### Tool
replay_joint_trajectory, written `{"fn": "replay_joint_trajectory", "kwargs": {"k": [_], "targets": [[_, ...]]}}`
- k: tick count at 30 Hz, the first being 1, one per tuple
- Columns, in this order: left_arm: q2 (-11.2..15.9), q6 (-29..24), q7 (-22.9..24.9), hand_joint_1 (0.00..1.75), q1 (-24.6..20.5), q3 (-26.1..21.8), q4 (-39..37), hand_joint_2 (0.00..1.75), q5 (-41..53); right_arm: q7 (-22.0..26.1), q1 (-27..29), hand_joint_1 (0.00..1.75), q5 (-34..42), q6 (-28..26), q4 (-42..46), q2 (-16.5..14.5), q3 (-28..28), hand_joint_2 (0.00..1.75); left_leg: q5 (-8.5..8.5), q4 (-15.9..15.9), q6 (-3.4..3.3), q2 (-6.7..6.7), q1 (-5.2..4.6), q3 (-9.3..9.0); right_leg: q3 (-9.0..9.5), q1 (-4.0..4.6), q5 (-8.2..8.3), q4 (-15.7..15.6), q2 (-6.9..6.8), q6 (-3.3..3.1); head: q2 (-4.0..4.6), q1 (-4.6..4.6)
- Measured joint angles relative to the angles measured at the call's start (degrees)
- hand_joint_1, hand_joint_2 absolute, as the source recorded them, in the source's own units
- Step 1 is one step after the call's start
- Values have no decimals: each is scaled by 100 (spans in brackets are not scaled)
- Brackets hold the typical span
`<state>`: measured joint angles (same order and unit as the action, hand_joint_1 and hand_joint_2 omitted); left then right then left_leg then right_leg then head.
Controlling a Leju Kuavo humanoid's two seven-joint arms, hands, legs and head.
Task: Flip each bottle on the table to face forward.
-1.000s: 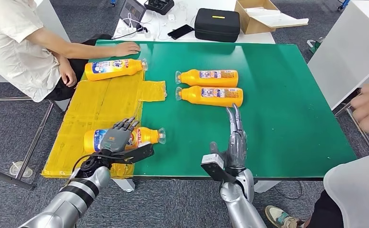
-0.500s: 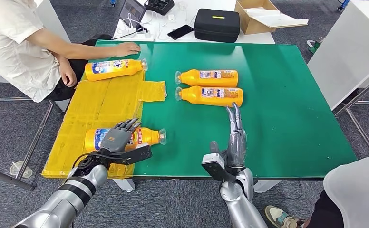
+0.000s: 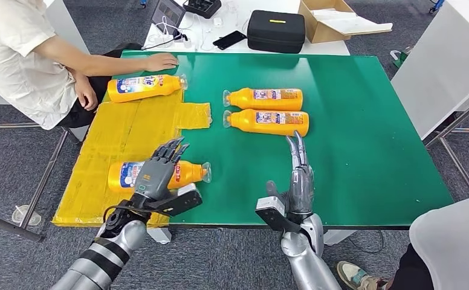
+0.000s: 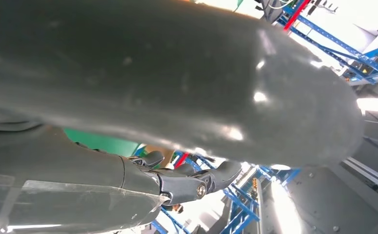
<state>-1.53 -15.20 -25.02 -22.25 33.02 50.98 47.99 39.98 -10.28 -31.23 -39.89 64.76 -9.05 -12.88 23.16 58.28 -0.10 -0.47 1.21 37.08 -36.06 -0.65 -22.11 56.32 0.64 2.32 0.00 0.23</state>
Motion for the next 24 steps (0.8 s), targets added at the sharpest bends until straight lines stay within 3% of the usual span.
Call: {"fn": "replay_joint_trajectory", "kwargs": {"k": [5, 9, 13, 15, 21, 24], "targets": [[52, -12, -123, 0, 286, 223, 814, 175, -271, 0, 62, 0, -41, 0, 26, 8, 25, 0, 1, 0, 0, 0, 0, 1, -1, 0, 0, 0, 0, 0, 0, 1], [45, -15, -364, 0, 699, 309, 1604, 175, -1162, -52, 138, 0, -454, 0, 70, 24, 127, 0, 4, 0, 2, 0, 0, 1, -3, 0, -1, -1, 1, 0, 0, 2], [-152, 111, -384, 0, 1231, 346, 2266, 175, -2359, -903, 88, 0, -1746, 0, -176, 223, 306, 175, 8, 0, 0, -3, -3, 6, -4, -4, -5, -4, -1, 3, 0, 1], [-293, 131, -334, 0, 1429, 352, 2407, 175, -2699, -1268, 3, 0, -2003, 0, -387, 407, 358, 175, 6, 0, -4, -10, -5, 11, -3, -8, -8, -4, -5, 10, 0, 0], [-473, 106, -292, 0, 1608, 358, 2521, 175, -2876, -1419, -158, 0, -2115, 0, -745, 692, 468, 175, 4, 0, -7, -10, -8, 8, -3, -10, -5, -3, -6, 19, 0, 2], [-551, 55, -255, 0, 1631, 356, 2534, 175, -3156, -1772, -264, 0, -2369, 2, -919, 797, 532, 175, 3, 0, -6, -10, -5, 9, -3, -7, -6, -2, -7, 18, -1, 2]]}}
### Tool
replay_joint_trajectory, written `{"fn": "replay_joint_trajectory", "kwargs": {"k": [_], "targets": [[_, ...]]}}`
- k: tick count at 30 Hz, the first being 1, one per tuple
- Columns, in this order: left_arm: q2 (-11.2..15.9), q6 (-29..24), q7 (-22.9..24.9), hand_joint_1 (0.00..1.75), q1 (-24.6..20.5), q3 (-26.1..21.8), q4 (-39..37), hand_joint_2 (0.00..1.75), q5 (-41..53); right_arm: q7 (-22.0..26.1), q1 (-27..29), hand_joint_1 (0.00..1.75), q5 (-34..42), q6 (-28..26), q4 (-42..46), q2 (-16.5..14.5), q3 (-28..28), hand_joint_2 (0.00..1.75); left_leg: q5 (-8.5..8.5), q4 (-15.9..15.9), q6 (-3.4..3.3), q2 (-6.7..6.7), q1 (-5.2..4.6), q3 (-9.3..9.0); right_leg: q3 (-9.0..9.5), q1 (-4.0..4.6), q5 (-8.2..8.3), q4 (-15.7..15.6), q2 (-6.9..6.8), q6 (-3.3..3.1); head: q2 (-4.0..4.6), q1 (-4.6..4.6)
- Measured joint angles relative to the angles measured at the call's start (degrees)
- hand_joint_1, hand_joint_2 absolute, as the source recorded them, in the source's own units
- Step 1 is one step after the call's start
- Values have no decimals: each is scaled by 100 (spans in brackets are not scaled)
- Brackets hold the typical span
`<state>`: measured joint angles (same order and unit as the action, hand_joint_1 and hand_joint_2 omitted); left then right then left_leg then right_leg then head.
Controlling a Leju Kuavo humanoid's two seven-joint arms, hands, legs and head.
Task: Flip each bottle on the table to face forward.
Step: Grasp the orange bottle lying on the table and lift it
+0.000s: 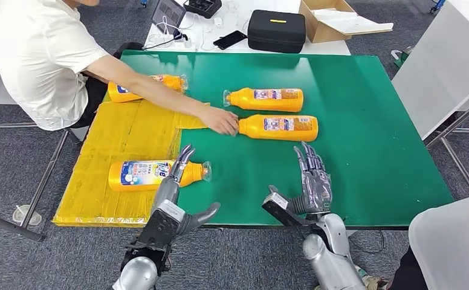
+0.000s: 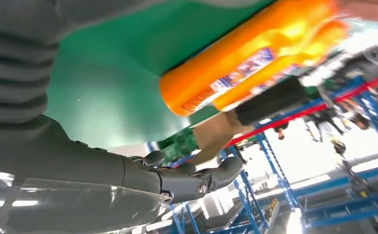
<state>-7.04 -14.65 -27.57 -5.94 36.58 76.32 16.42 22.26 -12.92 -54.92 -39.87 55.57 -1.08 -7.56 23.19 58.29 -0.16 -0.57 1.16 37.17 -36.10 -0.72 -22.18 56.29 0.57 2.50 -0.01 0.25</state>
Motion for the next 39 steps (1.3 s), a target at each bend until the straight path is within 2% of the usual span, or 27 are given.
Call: {"fn": "replay_joint_trajectory", "kwargs": {"k": [3, 8, 14, 24, 39], "targets": [[-89, -72, 2, 0, 2, 2, -4, 175, -274, -324, -199, 0, -122, 19, -309, 148, 43, 175, -1, 0, -1, -1, 0, 2, 1, -1, 0, 0, -1, 0, 1, -2], [-148, -137, -8, 0, 2, 8, -4, 175, -506, -468, -444, 0, -229, 24, -733, 327, 67, 175, 1, 1, -2, 0, -8, 3, 0, -7, 1, -1, 0, 3, 1, 1], [-175, -142, -11, 0, 3, 12, -4, 175, -526, -482, -513, 0, -270, 22, -882, 374, 67, 175, 1, 1, -2, -1, -8, 3, 0, -7, 1, -1, -1, 3, 0, 0], [-328, -723, -141, 0, -2, 4, -13, 175, -1031, -772, -857, 0, -609, 85, -1492, 399, -128, 175, 0, 1, -2, -2, -6, 4, 0, -6, 0, 0, -1, 3, 1, 0], [-389, -642, -102, 0, -36, 25, -138, 175, -1369, -932, -1257, 0, -818, 263, -2112, 371, -360, 175, 0, 1, -2, -1, -6, 4, 0, -6, 0, 1, -1, 3, 1, 1]]}}
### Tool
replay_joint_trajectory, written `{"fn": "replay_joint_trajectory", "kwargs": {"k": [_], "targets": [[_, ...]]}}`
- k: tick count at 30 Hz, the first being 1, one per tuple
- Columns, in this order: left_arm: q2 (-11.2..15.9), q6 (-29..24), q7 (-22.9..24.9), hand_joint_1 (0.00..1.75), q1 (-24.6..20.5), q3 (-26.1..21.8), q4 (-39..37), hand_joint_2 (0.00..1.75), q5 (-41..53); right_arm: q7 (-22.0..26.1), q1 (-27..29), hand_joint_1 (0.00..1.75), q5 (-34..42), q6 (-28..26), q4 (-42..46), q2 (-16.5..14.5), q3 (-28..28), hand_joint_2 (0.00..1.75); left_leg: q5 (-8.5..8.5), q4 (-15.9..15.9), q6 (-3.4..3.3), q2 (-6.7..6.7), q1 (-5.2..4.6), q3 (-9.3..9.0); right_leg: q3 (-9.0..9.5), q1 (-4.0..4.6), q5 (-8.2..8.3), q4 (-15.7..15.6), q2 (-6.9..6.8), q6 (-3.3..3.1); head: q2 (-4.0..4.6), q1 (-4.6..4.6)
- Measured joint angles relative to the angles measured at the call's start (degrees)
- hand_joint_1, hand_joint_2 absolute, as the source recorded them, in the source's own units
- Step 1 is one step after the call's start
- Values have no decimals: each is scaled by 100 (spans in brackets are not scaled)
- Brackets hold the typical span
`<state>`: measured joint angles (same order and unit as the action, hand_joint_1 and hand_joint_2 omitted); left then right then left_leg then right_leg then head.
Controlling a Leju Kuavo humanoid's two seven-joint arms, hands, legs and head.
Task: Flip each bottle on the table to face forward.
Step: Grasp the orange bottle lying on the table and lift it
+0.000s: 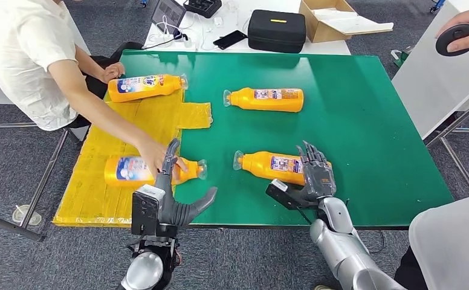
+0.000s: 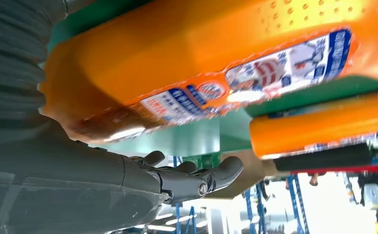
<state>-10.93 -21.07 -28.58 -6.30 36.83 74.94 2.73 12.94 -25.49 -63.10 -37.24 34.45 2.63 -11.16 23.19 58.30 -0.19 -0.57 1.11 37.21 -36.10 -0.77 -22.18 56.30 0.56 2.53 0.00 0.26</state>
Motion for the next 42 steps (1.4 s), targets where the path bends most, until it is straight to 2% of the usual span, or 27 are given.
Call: {"fn": "replay_joint_trajectory", "kwargs": {"k": [3, 7, 16, 30, 34, 37, 42], "targets": [[-4, 222, 212, 0, -4, 9, -42, 175, -419, -190, -169, 0, -63, 244, -216, -33, -63, 175, 0, 0, 0, 1, 0, -1, 0, 0, 0, 0, 0, 0, 0, 0], [-4, 488, 559, 0, -6, 1, -72, 175, -955, -679, -407, 0, -170, 682, -469, -63, -156, 175, 0, 0, 0, 3, 0, -7, 3, 0, 0, -1, 1, 0, -1, -1], [-5, 498, 740, 0, -84, 3, -114, 175, -1062, -1377, -905, 0, -206, 1704, -853, -123, -240, 175, -1, 0, -2, 5, 0, -46, 36, 0, 3, -4, 3, 0, -1, -2], [-8, 384, 701, 0, -147, 6, -159, 175, -1017, -1519, -1051, 0, -197, 1867, -1037, -156, -285, 175, -7, 0, -8, 7, 0, -66, 55, 1, 13, -3, 3, -7, 0, -1], [-20, 296, 718, 0, -182, 4, -159, 175, -942, -1827, -1174, 171, -263, 2379, -1085, -187, -299, 175, -6, 0, -8, 8, 0, -81, 69, 1, 12, -4, 4, -9, -1, -1], [-49, 334, 776, 0, -198, 5, -159, 175, -934, -1995, -1282, 175, -311, 2884, -1115, -223, -323, 175, -6, 0, -9, 10, -1, -92, 79, 1, 12, -5, 4, -9, 0, -2], [-83, 405, 785, 0, -205, 5, -161, 175, -904, -1984, -1439, 175, -131, 3492, -1133, -260, -345, 175, -10, 0, -13, 9, -1, -98, 86, 1, 14, -6, 4, -8, -1, -3]]}}
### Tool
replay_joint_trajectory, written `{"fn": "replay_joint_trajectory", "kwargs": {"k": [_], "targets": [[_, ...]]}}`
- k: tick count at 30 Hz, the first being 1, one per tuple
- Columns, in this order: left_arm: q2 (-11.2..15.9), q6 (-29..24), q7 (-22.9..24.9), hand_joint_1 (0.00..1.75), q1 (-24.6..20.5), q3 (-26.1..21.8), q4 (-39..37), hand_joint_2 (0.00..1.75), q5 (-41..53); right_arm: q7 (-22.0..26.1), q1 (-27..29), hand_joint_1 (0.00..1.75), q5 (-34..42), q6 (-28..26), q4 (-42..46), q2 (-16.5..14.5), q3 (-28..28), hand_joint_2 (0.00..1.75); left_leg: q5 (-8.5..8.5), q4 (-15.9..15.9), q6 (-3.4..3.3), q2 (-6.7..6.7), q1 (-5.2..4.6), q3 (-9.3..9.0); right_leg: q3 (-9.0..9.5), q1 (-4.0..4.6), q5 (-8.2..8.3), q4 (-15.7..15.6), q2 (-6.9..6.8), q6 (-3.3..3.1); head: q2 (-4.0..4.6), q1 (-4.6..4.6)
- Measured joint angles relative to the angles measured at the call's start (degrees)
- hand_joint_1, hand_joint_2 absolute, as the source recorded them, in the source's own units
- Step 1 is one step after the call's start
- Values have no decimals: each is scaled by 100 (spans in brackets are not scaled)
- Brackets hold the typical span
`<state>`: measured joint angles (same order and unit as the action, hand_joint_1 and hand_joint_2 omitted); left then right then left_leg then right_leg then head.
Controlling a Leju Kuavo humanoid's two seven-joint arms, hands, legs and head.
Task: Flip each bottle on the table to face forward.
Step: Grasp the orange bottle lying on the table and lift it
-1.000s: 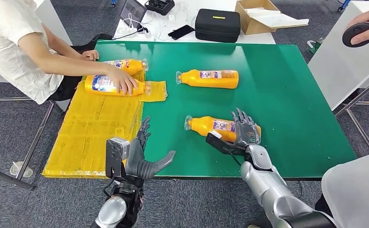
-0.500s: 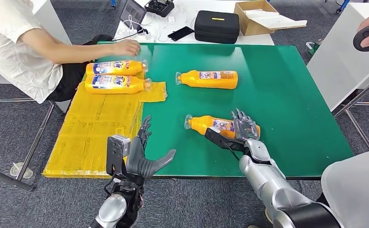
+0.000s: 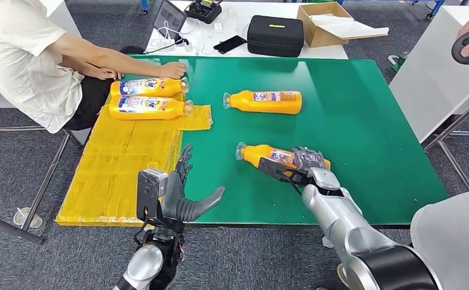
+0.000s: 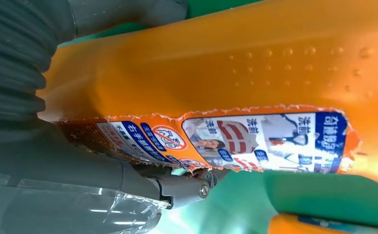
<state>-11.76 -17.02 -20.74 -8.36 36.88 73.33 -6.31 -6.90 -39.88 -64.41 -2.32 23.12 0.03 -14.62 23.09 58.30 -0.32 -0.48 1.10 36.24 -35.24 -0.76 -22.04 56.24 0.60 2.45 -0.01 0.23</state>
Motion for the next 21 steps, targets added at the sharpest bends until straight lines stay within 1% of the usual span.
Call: {"fn": "replay_joint_trajectory", "kwargs": {"k": [4, 6, 10, 14, 16, 21], "targets": [[-15, 98, -44, 0, -21, 22, 0, 175, 33, 147, -150, 175, 371, 664, -26, 21, 92, 175, 1, 0, 1, 3, 1, -8, 2, 2, 1, 0, 2, -1, 1, 1], [-22, 150, -52, 0, -45, 56, 0, 175, 23, 168, -217, 175, 494, 895, -55, 45, 153, 175, 2, 0, 2, 4, 2, -9, 3, 4, 0, 1, 3, -1, 1, 1], [-34, 199, -54, 0, -73, 84, 0, 175, -41, 189, -279, 175, 588, 1044, -70, 72, 219, 175, 3, 0, 3, 4, 3, -9, 3, 5, 0, 1, 3, -2, 1, -1], [-35, 209, -66, 0, -94, 89, 0, 175, -84, 301, -303, 175, 684, 1074, -90, 84, 287, 175, 3, 0, 3, 3, 3, -8, 5, 5, -1, 1, 3, -2, 0, -1], [-35, 204, -93, 0, -93, 88, 0, 175, -95, 550, -308, 175, 846, 1068, -91, 92, 348, 175, 5, 0, 5, 3, 3, -7, 5, 5, 0, 1, 3, -2, 1, -1], [-34, 147, -190, 0, -84, 80, 0, 175, -219, 1468, -255, 175, 1451, 1035, -82, 108, 603, 175, 15, 0, 14, 27, 3, -16, 6, 5, 4, 0, 25, -4, 0, -2]]}}
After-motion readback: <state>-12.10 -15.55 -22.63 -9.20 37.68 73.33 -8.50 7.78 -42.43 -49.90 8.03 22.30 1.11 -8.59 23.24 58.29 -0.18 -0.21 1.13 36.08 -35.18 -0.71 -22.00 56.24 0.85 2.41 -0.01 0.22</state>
